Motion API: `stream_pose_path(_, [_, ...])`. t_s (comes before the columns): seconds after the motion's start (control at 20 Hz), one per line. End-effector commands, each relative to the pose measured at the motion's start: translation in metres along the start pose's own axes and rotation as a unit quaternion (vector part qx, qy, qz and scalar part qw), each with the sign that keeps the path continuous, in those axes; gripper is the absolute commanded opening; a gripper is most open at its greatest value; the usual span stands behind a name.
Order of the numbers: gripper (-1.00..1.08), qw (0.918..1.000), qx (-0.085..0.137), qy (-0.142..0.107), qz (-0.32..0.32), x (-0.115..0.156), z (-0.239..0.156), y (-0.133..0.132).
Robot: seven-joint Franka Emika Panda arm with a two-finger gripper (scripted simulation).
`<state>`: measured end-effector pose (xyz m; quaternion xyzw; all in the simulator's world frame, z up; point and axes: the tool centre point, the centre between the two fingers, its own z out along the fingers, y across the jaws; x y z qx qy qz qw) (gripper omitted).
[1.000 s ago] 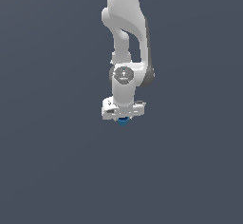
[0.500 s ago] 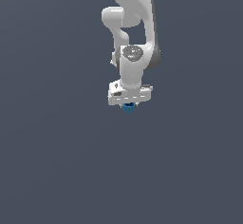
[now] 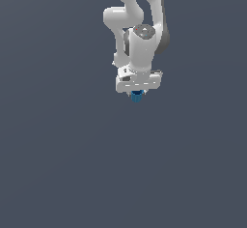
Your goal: Pick up the object and move it to a goal position.
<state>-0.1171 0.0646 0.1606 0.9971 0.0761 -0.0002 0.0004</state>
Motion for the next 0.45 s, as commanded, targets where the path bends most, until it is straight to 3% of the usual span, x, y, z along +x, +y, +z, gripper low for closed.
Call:
stream_pose_path(0.0, [-1.00,1.0000,0.000,0.000,0.000,-0.006,-0.009,-0.006])
stream_pose_path(0.4, [-1.00,1.0000,0.000,0.000,0.000,-0.014,-0.020,-0.013])
